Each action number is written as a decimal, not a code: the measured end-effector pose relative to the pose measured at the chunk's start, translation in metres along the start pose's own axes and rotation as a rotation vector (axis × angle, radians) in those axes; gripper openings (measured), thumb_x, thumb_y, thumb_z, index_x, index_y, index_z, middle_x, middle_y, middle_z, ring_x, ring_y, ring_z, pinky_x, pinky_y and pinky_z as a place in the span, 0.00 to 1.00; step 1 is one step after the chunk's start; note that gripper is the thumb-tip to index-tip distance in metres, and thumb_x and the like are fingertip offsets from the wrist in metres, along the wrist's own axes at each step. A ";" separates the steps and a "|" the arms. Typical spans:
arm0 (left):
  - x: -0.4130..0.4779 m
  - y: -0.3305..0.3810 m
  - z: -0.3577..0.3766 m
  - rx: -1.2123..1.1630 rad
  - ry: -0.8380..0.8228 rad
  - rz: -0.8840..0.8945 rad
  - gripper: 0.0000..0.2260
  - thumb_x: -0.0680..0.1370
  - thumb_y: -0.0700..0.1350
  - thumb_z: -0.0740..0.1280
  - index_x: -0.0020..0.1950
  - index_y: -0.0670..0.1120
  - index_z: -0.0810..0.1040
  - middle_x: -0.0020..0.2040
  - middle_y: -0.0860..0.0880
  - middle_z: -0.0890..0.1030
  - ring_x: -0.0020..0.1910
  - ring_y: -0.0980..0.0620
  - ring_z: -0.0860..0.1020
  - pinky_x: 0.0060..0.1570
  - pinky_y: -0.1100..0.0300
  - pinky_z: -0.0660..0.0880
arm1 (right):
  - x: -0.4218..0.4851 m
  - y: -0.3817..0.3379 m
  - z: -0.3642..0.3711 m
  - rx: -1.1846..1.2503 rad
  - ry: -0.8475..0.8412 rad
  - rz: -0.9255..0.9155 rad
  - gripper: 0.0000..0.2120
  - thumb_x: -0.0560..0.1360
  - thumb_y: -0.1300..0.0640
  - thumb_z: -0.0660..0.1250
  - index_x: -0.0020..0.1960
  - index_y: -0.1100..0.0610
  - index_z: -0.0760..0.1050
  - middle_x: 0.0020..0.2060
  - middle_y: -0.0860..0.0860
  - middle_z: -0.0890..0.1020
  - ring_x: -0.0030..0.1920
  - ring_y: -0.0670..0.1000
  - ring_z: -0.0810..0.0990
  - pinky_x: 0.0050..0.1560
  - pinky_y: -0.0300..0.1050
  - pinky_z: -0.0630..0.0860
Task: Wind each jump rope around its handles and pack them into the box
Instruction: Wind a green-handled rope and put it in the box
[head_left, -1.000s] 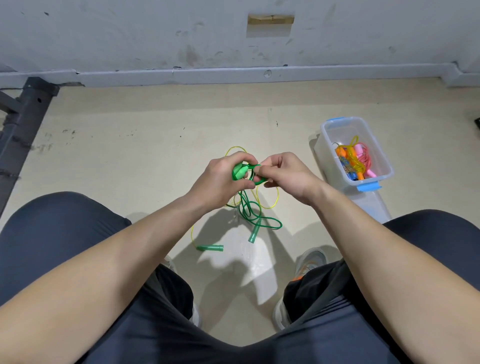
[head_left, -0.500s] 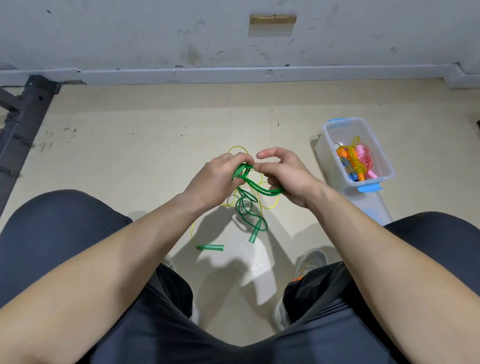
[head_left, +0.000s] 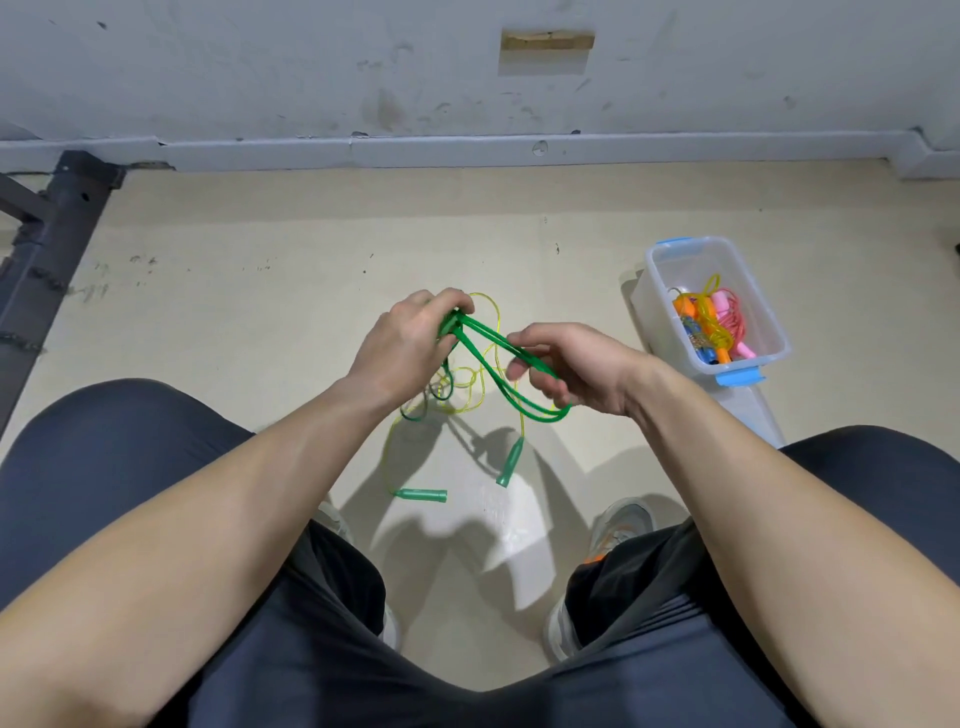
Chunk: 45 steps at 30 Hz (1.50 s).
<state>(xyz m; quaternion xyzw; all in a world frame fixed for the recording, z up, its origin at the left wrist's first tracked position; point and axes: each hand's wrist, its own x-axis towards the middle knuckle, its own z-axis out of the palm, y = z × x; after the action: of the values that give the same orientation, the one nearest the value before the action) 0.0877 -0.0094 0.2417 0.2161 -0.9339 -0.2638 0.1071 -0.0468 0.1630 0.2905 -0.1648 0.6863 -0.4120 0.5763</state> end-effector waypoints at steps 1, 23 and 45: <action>0.000 -0.001 0.001 0.028 0.005 0.020 0.17 0.75 0.39 0.69 0.62 0.53 0.76 0.48 0.48 0.77 0.48 0.44 0.76 0.50 0.51 0.74 | 0.000 0.000 0.000 0.054 -0.055 -0.032 0.13 0.79 0.49 0.63 0.40 0.57 0.72 0.23 0.48 0.66 0.28 0.52 0.60 0.33 0.44 0.65; 0.018 -0.033 -0.012 0.138 0.031 -0.060 0.14 0.78 0.40 0.69 0.61 0.53 0.74 0.48 0.49 0.74 0.48 0.42 0.76 0.49 0.50 0.74 | -0.018 0.005 -0.002 0.284 -0.210 -0.200 0.15 0.73 0.47 0.63 0.53 0.55 0.77 0.35 0.52 0.72 0.31 0.53 0.71 0.42 0.50 0.75; 0.050 -0.063 -0.031 0.222 -0.087 0.047 0.18 0.76 0.37 0.67 0.61 0.55 0.73 0.51 0.46 0.77 0.48 0.39 0.77 0.47 0.48 0.76 | -0.036 -0.011 -0.019 0.338 -0.346 -0.059 0.17 0.71 0.52 0.68 0.53 0.64 0.76 0.29 0.52 0.69 0.20 0.45 0.63 0.20 0.34 0.59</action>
<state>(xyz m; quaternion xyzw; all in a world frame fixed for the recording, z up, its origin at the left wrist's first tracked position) 0.0754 -0.0945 0.2375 0.1929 -0.9660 -0.1650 0.0480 -0.0569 0.1886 0.3219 -0.1541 0.4934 -0.5032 0.6925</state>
